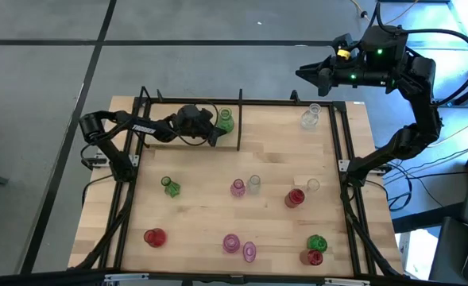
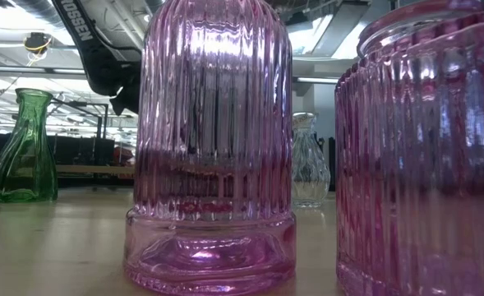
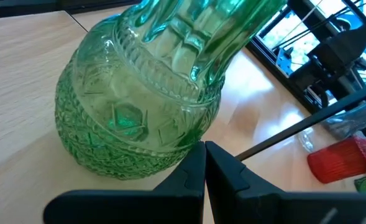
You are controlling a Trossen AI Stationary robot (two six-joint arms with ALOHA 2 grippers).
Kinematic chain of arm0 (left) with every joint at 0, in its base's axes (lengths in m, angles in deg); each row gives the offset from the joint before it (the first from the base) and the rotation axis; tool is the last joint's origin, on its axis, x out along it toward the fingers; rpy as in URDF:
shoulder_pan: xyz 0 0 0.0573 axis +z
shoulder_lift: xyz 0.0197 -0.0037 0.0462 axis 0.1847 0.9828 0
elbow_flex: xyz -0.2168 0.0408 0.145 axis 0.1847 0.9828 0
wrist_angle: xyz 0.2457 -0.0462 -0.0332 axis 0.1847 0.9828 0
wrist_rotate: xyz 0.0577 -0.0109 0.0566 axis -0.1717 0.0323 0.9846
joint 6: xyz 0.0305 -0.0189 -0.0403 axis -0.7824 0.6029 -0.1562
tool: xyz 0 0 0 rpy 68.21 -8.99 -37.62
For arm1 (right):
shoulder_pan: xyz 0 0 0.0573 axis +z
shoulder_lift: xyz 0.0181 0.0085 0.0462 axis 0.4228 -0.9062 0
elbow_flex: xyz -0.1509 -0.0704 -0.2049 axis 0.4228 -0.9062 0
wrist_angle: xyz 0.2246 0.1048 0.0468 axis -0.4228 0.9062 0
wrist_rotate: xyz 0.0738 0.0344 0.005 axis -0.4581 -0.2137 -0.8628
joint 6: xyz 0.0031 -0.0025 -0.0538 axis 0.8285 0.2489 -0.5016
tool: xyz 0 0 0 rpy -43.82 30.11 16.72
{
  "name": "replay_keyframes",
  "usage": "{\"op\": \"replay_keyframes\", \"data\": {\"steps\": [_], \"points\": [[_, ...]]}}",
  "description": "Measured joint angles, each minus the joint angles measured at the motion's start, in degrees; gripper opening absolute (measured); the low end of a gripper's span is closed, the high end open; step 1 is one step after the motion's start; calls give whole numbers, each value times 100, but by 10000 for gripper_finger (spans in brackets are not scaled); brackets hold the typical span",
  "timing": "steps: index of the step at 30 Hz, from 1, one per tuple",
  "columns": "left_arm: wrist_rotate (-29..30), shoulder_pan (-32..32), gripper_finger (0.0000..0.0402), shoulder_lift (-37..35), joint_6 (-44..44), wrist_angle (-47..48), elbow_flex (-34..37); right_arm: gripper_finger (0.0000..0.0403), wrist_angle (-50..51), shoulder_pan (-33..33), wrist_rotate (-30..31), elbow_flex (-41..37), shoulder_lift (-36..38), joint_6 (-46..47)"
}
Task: Sort vases onto shelf
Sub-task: Put the top green vase on the shelf
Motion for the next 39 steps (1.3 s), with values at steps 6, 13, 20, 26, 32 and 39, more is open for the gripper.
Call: {"op": "replay_keyframes", "data": {"steps": [6, 13, 20, 26, 32, 39], "points": [[199, 0, 0, 0, 172, -56, 0, 136, 2, 0, 5, 0, 2, -2], [431, 0, 0, 0, 290, -207, 0, 136, 56, 0, 12, -1, 0, -2], [806, 0, 0, 0, 408, -235, 0, 136, 130, 0, 19, -2, 0, -2], [977, -2, 0, 0, 468, -307, 0, 136, 153, 0, 19, -2, 0, -4], [1058, 97, 0, 0, 567, -327, 0, 136, 153, 0, 19, -2, 0, -4], [1030, 263, 0, 0, 597, -350, 0, 136, 153, 0, 19, -2, 0, -4]]}}
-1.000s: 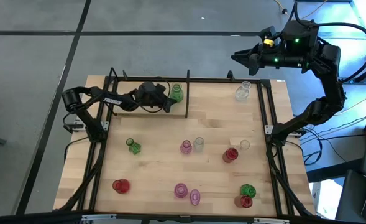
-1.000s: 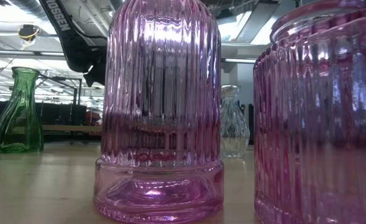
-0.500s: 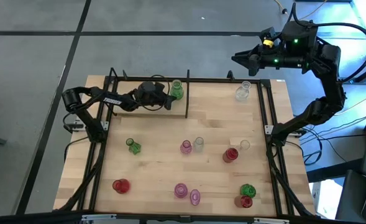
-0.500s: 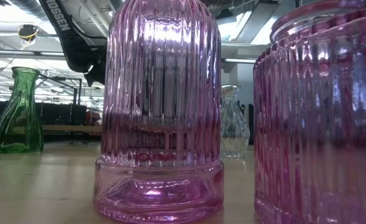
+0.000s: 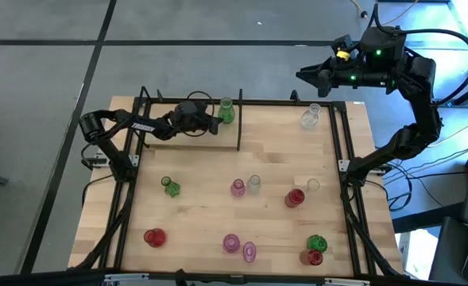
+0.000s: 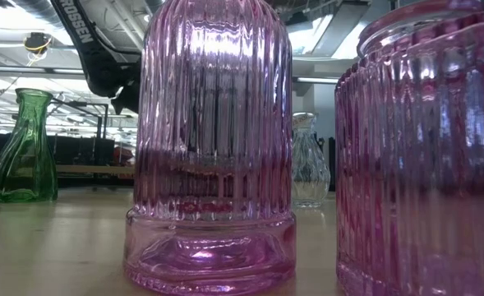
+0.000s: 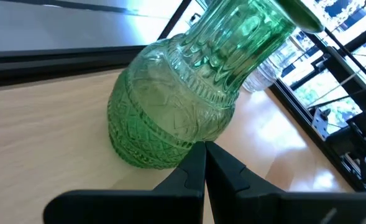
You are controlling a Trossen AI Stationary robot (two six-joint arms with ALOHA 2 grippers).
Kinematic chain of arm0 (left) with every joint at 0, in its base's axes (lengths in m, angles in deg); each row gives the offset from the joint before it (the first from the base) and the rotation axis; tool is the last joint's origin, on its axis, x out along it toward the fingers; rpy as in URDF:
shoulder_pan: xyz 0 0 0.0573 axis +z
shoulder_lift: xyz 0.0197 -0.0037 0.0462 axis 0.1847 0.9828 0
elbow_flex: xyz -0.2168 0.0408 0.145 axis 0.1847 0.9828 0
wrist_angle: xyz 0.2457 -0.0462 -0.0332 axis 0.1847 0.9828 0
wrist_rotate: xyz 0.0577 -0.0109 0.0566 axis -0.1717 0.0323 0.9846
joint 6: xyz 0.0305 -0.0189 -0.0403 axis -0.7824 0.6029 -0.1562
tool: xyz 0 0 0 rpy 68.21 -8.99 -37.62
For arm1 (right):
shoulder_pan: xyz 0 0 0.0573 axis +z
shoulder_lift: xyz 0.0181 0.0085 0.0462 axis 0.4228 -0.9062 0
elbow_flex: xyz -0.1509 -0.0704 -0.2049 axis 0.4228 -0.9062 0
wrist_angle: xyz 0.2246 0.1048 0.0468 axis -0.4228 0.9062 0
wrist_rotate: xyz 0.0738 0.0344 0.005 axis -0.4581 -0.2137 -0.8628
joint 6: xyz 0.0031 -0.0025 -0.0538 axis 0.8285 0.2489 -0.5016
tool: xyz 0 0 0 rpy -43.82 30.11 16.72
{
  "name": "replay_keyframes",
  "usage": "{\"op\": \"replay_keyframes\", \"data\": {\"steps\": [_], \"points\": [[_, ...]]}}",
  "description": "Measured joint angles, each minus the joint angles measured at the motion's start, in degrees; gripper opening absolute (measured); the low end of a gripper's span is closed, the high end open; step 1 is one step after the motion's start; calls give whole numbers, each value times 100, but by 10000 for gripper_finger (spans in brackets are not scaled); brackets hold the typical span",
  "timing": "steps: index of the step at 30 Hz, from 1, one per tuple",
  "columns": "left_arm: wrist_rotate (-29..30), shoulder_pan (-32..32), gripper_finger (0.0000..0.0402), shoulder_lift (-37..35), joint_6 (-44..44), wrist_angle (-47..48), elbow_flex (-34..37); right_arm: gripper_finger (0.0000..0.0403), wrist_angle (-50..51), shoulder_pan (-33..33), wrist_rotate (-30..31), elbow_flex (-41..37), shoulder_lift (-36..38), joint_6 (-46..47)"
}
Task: Sort vases onto shelf
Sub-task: Put the top green vase on the shelf
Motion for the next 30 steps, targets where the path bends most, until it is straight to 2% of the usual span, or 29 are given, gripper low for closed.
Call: {"op": "replay_keyframes", "data": {"steps": [30], "points": [[332, 13, 0, 0, 188, -120, 0, 136, 0, 0, -3, 0, 0, 44]]}}
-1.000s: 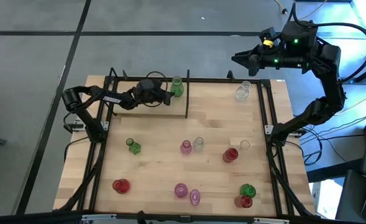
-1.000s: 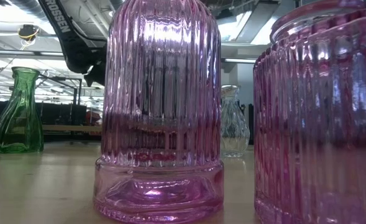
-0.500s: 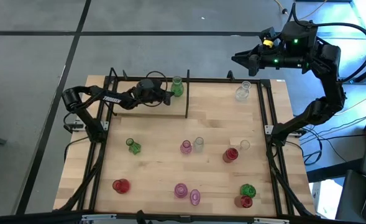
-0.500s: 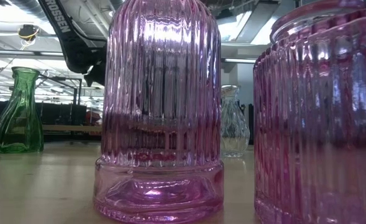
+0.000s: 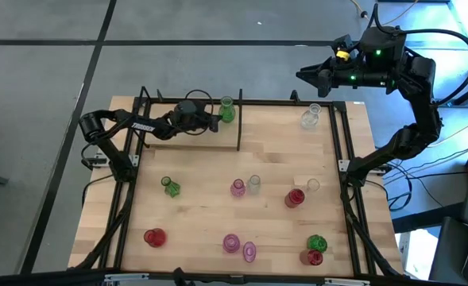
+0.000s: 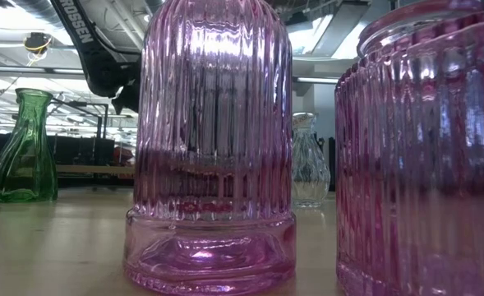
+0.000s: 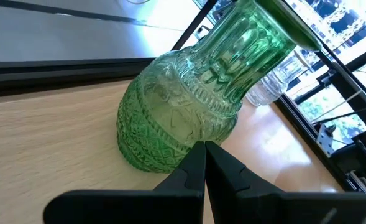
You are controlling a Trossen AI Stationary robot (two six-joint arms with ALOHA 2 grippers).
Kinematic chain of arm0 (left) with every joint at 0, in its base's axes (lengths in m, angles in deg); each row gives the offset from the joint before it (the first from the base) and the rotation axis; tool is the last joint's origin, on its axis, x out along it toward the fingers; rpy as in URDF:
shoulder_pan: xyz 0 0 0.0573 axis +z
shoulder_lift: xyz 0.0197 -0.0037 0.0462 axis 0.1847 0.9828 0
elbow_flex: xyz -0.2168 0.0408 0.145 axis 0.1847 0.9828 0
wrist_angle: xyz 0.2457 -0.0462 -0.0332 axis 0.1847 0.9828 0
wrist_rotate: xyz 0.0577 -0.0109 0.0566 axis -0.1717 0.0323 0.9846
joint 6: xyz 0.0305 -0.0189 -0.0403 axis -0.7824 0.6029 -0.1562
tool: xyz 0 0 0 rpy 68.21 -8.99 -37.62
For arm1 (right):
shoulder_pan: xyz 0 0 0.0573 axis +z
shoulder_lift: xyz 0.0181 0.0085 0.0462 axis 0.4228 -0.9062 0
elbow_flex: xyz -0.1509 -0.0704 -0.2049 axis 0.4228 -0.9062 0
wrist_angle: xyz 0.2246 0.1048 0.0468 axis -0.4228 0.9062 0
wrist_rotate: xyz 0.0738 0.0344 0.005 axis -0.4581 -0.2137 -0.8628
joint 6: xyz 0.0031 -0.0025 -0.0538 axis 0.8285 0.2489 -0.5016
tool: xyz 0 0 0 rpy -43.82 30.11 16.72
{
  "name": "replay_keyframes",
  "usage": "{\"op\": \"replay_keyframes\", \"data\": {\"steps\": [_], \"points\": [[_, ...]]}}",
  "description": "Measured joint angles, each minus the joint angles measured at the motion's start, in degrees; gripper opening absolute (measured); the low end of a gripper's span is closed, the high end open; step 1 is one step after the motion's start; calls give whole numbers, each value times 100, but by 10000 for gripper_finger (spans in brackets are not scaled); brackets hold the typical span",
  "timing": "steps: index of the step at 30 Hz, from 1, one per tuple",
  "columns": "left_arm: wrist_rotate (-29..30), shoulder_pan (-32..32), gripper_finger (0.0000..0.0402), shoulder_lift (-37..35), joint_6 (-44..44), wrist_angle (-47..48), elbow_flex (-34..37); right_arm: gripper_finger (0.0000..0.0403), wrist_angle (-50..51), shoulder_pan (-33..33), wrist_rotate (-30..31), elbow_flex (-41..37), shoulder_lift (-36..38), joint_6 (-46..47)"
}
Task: Sort vases onto shelf
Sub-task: Put the top green vase on the shelf
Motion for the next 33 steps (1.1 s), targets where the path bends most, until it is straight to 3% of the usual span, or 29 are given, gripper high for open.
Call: {"op": "replay_keyframes", "data": {"steps": [6, 15, 21, 33], "points": [[155, 3, 0, 0, 104, 4, 0, 136, 0, 0, -1, 0, 0, 0], [-478, -136, 0, 0, 257, 12, 0, 136, 0, 0, -14, 0, 0, -2], [-480, -222, 0, 6, 279, 26, 0, 136, 0, 0, -15, 0, 0, -20], [-398, -356, 0, 872, 567, 39, -670, 136, 10, 1, -179, 0, 0, 105]]}}
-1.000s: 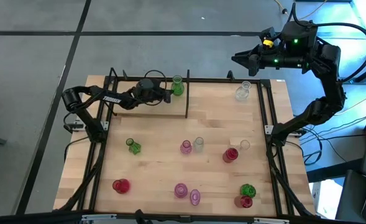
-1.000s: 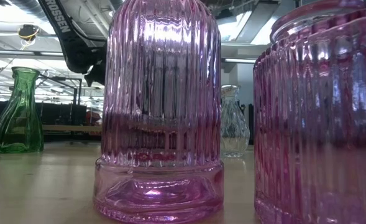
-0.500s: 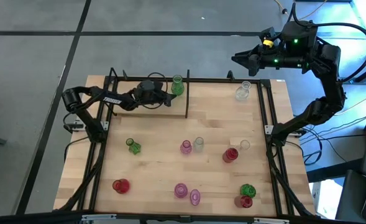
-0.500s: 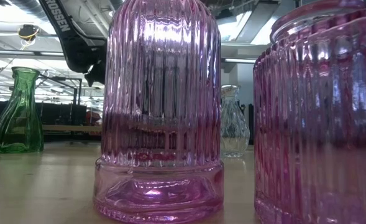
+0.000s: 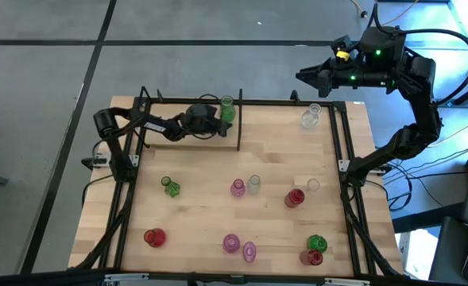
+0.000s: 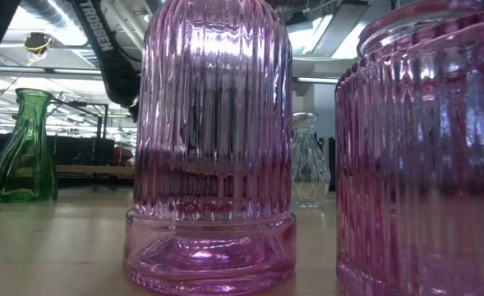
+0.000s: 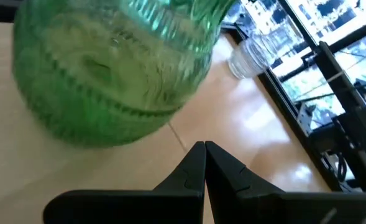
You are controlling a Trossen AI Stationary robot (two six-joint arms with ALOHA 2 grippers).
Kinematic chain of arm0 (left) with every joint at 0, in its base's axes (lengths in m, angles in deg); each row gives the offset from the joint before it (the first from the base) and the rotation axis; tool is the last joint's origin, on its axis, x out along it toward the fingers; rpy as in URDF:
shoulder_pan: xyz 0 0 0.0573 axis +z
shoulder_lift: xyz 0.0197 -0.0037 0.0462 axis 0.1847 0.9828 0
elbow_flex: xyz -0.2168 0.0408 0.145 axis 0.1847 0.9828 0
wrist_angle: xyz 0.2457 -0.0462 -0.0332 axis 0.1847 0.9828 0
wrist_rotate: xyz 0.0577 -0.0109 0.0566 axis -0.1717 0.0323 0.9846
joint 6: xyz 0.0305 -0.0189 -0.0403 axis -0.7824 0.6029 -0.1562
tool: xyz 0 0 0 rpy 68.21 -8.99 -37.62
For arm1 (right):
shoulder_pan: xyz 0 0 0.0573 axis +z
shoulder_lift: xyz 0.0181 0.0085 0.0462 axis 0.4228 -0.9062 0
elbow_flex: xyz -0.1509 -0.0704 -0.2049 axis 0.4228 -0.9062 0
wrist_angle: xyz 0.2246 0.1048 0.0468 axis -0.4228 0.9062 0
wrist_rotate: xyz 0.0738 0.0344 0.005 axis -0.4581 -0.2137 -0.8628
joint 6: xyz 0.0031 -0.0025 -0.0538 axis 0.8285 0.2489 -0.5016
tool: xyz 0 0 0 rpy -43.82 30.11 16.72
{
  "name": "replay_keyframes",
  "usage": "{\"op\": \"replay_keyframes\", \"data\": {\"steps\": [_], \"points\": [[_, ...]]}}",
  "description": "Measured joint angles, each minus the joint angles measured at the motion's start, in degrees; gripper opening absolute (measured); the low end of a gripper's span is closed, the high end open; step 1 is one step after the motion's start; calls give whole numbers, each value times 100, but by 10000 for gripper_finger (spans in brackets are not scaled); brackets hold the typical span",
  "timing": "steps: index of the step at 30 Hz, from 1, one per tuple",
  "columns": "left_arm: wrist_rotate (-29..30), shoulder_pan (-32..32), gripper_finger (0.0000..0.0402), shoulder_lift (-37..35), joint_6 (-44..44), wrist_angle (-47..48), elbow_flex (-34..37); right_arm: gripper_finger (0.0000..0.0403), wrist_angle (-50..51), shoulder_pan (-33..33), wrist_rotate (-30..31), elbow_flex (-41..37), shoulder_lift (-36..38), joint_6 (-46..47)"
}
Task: Sort vases onto shelf
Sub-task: Put the top green vase on the shelf
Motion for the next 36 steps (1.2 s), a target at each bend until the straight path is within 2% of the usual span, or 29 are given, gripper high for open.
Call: {"op": "replay_keyframes", "data": {"steps": [5, 19, 24, 30, 33, 36], "points": [[390, 8, 0, -7, 7, 108, -112, 136, 78, 1, -142, 0, 0, 31], [326, 135, 0, -41, -54, 291, -106, 136, 164, 1, -84, 0, 0, 2], [255, 211, 0, -41, -50, 284, -106, 136, 175, 1, -84, 0, 0, 0], [-205, 227, 0, -41, -45, 343, -106, 136, 175, 1, -83, 0, 0, -6], [-237, 164, 0, -90, -59, 569, -108, 136, 173, 1, -80, 0, 0, -20], [121, 78, 0, -285, -180, 1157, -106, 136, 173, 1, -80, 0, 0, -20]]}}
